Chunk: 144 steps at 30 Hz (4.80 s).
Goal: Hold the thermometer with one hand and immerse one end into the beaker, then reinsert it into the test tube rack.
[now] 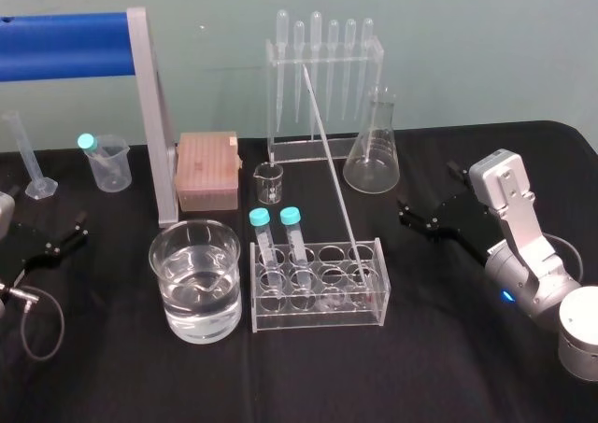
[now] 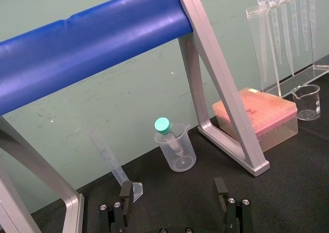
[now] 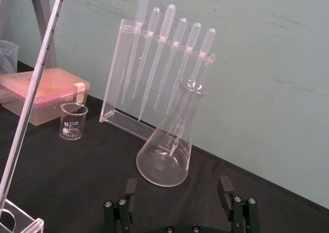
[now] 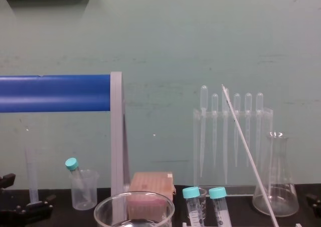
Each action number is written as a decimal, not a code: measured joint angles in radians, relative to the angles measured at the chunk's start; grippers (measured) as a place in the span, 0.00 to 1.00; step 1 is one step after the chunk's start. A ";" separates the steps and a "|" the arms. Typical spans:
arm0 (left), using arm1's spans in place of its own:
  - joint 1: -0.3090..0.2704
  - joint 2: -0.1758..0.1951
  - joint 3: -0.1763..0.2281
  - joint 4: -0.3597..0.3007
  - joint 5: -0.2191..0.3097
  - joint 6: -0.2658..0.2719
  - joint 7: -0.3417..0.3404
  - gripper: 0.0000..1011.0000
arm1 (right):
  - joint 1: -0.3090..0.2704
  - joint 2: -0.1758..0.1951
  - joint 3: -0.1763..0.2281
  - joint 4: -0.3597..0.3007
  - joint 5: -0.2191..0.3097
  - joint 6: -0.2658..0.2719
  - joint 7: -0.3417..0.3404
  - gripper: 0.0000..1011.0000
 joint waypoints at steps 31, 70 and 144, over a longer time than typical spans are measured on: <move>0.000 0.000 0.000 0.000 0.000 0.000 0.000 1.00 | 0.000 0.000 0.000 0.000 0.000 0.000 0.000 0.99; 0.000 0.000 0.000 0.000 0.000 0.000 0.000 1.00 | -0.012 -0.008 0.033 -0.017 0.020 -0.014 0.006 0.99; 0.000 0.000 0.000 0.000 0.000 0.000 0.000 1.00 | 0.133 -0.272 0.106 -0.041 0.246 0.246 0.335 0.99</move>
